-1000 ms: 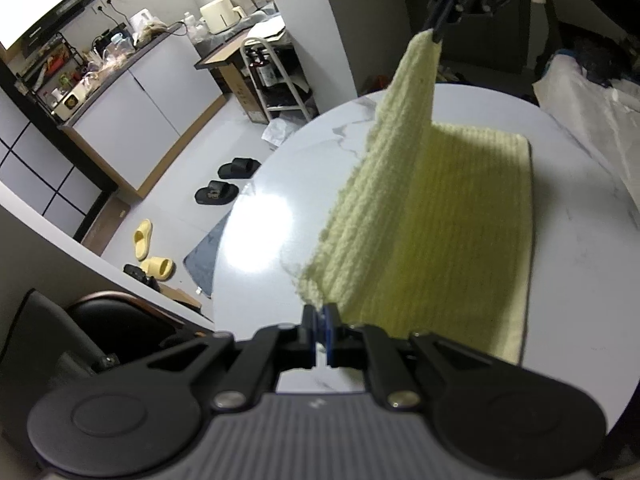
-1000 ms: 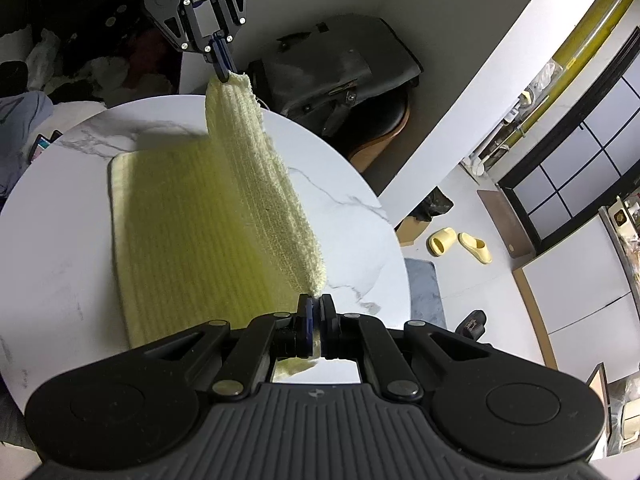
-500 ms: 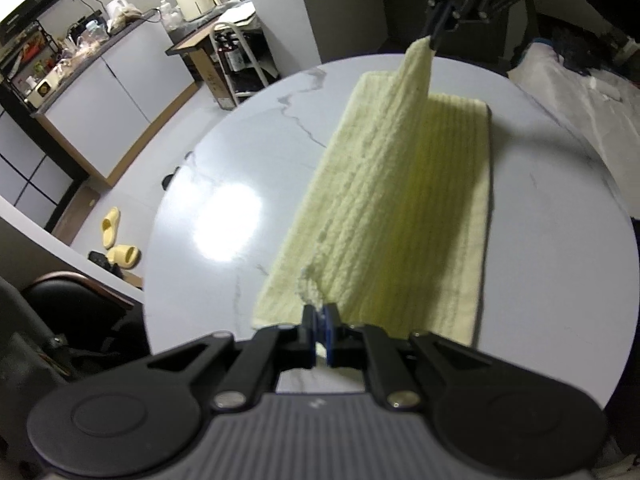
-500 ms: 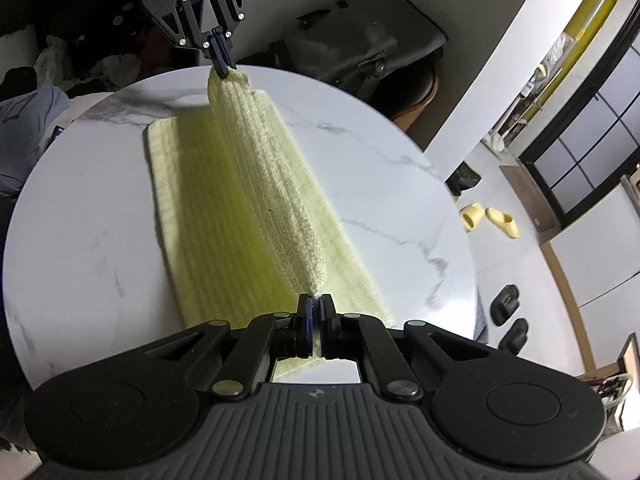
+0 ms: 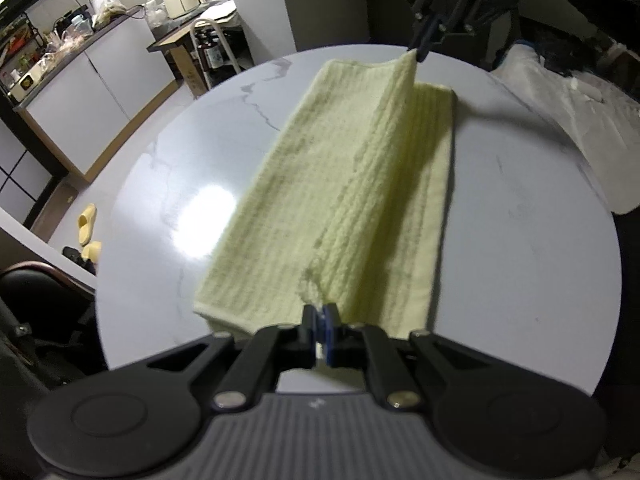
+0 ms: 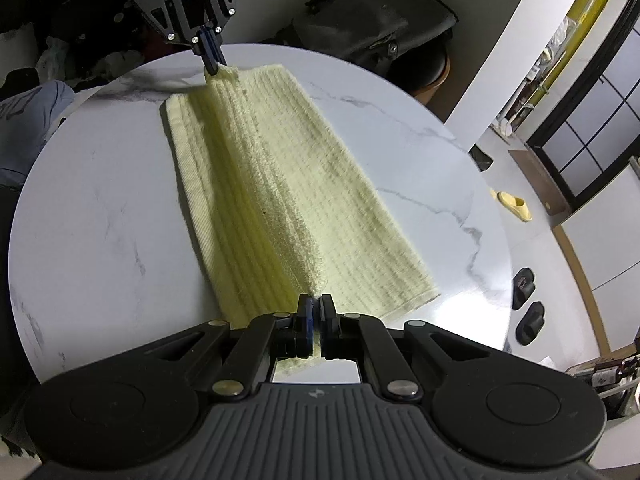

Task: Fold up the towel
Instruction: 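Lift the held edge with both grippers and fold it over onto the opposite edge, then lower the folded edge and open both grippers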

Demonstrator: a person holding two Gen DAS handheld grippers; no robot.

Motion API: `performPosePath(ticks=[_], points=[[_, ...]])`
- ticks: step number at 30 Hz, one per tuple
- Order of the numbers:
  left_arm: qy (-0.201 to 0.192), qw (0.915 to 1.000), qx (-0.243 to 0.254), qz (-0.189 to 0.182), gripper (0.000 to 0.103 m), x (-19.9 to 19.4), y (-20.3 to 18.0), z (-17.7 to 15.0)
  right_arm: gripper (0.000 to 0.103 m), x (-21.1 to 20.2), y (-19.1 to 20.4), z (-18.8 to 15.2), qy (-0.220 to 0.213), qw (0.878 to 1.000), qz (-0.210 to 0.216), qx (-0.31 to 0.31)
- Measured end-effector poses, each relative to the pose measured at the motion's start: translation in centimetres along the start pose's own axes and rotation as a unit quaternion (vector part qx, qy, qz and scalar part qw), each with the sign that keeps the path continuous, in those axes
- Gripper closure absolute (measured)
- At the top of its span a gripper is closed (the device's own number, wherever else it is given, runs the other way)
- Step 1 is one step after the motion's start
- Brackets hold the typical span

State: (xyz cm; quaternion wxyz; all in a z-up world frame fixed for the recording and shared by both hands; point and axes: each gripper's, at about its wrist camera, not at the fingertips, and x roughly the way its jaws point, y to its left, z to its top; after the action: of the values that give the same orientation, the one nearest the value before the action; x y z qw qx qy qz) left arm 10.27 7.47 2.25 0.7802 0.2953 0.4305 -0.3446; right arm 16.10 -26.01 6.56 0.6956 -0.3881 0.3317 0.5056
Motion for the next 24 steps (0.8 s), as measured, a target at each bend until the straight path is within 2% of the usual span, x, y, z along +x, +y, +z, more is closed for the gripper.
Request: performPosePath(ticks=[5,17,20,22,24], points=[[-0.009,0.9998,0.001,-0.018,0.098,0.5,-1.2,-0.7,0.099,0.6,0.4,-0.8,0.006,1.0,0.004,0.006],[-0.021,0.9995,0.006,-0.022,0.099,-0.6,-1.7,-0.8,0.099,0.0,0.9,-1.4,-0.002,1.0,-0.001,0.002],[-0.026,0.9991,0.001,-0.035,0.099,-1.2,-1.5,-0.9,0.099,-0.1,0.8,-1.5,-0.004,1.0,-0.003,0.003],[-0.017,0.9983,-0.002,-0.055,0.099,-1.2,-1.6,-1.3,0.098,0.0,0.7,-1.7,0.0,1.0,0.0,0.009],[-0.013,0.9983,0.001,-0.058,0.098,-1.0,-1.8,-1.5,0.096,0.3,0.8,-2.0,0.013,1.0,0.012,0.014]])
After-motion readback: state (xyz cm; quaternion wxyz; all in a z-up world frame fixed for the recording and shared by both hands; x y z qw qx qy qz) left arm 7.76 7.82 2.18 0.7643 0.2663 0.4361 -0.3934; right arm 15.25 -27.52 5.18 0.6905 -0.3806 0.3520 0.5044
